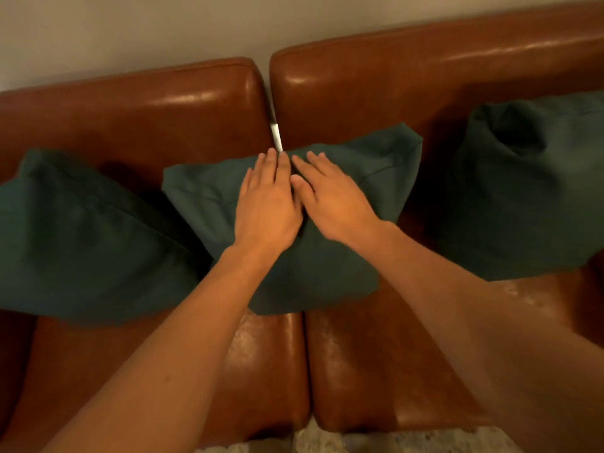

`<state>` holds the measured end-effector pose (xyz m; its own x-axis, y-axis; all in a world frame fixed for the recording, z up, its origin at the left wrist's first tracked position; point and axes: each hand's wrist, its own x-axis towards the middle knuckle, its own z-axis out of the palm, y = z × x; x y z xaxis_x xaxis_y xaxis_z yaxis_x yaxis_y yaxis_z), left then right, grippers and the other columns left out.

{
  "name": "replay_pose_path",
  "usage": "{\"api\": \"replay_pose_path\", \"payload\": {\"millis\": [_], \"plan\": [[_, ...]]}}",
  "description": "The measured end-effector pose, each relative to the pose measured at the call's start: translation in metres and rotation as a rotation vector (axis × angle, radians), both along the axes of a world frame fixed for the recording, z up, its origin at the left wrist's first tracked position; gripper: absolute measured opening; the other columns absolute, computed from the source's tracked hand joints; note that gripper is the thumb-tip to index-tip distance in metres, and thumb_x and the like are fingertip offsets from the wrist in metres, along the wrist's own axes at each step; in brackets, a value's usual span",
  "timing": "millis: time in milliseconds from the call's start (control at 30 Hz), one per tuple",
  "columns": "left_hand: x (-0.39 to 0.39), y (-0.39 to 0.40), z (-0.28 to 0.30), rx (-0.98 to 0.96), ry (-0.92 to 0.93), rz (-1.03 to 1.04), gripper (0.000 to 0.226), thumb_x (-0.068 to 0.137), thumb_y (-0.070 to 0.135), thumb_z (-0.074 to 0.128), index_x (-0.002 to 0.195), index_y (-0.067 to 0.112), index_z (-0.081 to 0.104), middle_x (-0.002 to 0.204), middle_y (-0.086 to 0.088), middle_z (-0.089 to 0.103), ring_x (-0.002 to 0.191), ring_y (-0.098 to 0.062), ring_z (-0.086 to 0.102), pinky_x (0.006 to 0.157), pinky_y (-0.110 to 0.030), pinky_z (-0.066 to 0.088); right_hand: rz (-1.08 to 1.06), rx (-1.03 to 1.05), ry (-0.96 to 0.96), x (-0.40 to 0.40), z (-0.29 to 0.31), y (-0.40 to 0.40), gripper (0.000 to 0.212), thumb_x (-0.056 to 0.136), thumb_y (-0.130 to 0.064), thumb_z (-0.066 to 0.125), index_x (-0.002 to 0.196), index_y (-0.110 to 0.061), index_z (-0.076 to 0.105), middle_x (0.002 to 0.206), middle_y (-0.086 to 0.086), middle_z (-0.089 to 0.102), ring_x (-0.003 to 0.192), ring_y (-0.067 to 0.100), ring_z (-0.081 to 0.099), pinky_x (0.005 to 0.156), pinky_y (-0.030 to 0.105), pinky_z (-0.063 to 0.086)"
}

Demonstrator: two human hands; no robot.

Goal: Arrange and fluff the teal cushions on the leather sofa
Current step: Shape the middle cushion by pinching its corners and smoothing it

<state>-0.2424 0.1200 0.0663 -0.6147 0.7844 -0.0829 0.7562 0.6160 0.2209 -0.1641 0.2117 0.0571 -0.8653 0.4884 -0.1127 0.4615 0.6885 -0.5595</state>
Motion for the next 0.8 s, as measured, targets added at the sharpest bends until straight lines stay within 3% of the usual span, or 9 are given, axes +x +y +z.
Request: {"api": "replay_pose_path", "payload": {"millis": [100,367,467,533,633,700,800], "plan": [[-0.018,-0.010,-0.013,-0.084,0.031,-0.035,0.061,0.101,0.041,0.026,0.152,0.007,0.018,0.159,-0.014,0.018,0.148,-0.025,0.014,0.121,-0.037,0.011,-0.007,0.145,-0.134,0.005,-0.015,0.012,0.057,0.103,-0.043,0.028,0.152,-0.014,0.027,0.157,0.017,0.028,0.147,0.029,0.021,0.120,0.038,0.015],[-0.063,-0.044,-0.009,-0.242,-0.005,0.093,0.080,0.096,0.062,0.011,0.152,0.006,0.016,0.160,-0.014,0.015,0.149,-0.024,0.011,0.122,-0.037,0.008,-0.077,0.328,-0.475,0.014,0.016,0.036,0.067,0.102,-0.049,0.022,0.147,0.000,0.030,0.150,0.021,0.036,0.140,0.035,0.031,0.113,0.044,0.025],[-0.059,-0.030,0.000,-0.106,0.043,0.163,0.069,0.099,0.053,0.018,0.146,0.003,0.031,0.154,-0.016,0.030,0.145,-0.029,0.023,0.118,-0.041,0.016,-0.029,0.351,-0.229,-0.001,0.033,0.031,0.053,0.103,-0.039,0.031,0.140,-0.003,0.042,0.142,0.019,0.047,0.130,0.037,0.042,0.107,0.045,0.031],[-0.039,-0.012,0.003,0.008,0.043,0.098,0.060,0.100,0.044,0.026,0.143,0.005,0.037,0.152,-0.016,0.034,0.143,-0.030,0.027,0.117,-0.043,0.022,0.079,0.241,-0.058,-0.015,0.033,0.029,0.046,0.103,-0.031,0.036,0.142,-0.006,0.044,0.144,0.016,0.047,0.134,0.032,0.040,0.112,0.041,0.027],[-0.013,0.003,-0.008,-0.003,-0.017,0.058,0.057,0.100,0.040,0.029,0.149,0.011,0.028,0.159,-0.011,0.022,0.147,-0.025,0.016,0.120,-0.043,0.013,0.080,0.082,-0.235,-0.016,0.012,0.038,0.052,0.104,-0.040,0.030,0.144,-0.009,0.040,0.149,0.017,0.042,0.139,0.033,0.036,0.115,0.046,0.024],[-0.017,-0.006,-0.017,-0.025,0.007,0.080,0.061,0.099,0.047,0.027,0.151,0.015,0.023,0.159,-0.012,0.019,0.148,-0.025,0.014,0.120,-0.040,0.011,0.004,0.131,-0.401,-0.003,0.001,0.051,0.062,0.103,-0.051,0.022,0.149,-0.010,0.030,0.153,0.019,0.034,0.142,0.034,0.029,0.118,0.046,0.019],[-0.031,-0.022,-0.022,-0.059,-0.002,0.091,0.069,0.097,0.057,0.023,0.153,0.016,0.018,0.160,-0.010,0.016,0.149,-0.023,0.012,0.121,-0.037,0.009,-0.020,0.256,-0.467,0.010,-0.001,0.059,0.077,0.098,-0.061,0.013,0.152,-0.007,0.022,0.156,0.020,0.026,0.146,0.033,0.021,0.120,0.044,0.012]]}}
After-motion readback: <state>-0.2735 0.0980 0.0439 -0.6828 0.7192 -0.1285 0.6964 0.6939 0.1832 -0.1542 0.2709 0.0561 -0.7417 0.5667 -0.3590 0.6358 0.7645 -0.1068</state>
